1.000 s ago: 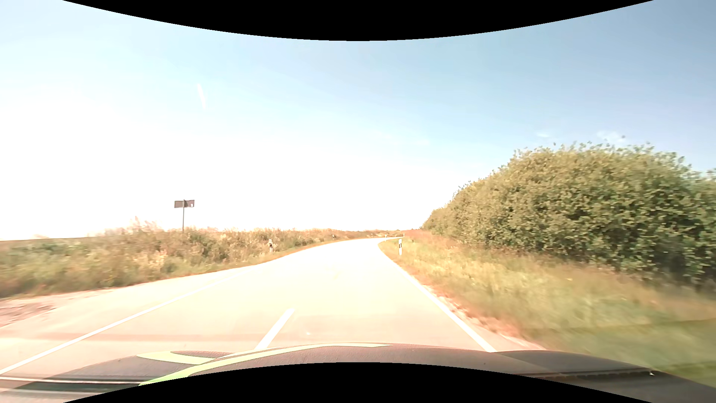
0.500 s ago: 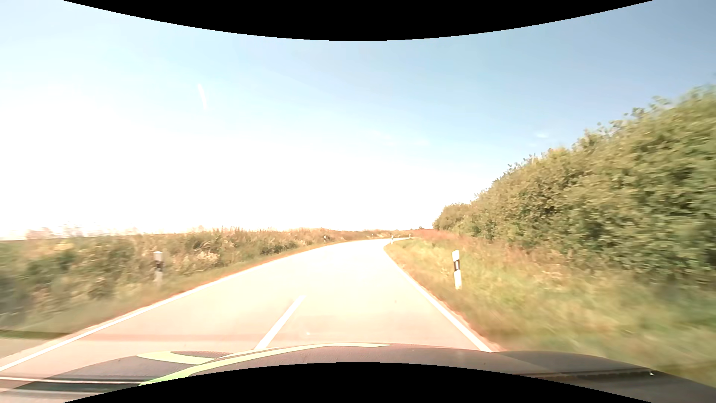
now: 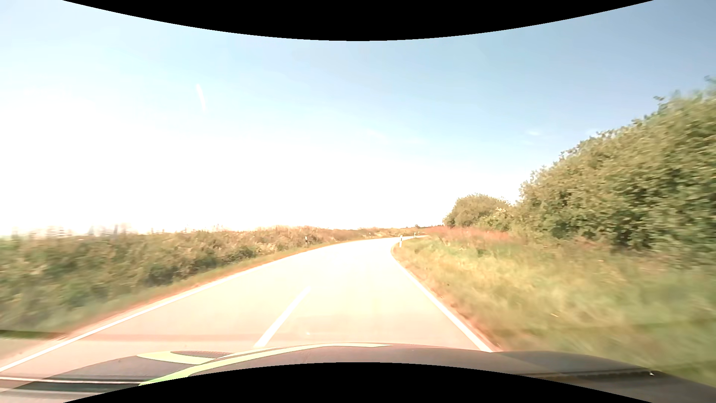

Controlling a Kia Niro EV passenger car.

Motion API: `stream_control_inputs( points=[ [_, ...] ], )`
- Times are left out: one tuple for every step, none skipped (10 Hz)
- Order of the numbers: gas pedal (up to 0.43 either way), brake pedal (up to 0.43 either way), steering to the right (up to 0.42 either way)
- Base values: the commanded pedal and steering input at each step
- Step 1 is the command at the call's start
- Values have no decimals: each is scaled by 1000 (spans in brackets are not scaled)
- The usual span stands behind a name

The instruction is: Follow the waypoints while adhering to traffic rules and regulations

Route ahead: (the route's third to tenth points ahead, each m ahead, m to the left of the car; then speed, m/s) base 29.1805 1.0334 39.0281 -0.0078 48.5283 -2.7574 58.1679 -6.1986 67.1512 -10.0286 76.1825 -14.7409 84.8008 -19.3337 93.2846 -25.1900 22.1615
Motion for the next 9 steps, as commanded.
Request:
stream_control_inputs(
  points=[
    [0, 110, 16],
    [0, 128, 20],
    [0, 140, 25],
    [0, 146, 29],
    [0, 146, 29],
    [0, 152, 30],
    [0, 152, 30],
    [0, 152, 31],
    [0, 152, 32]
  ],
)
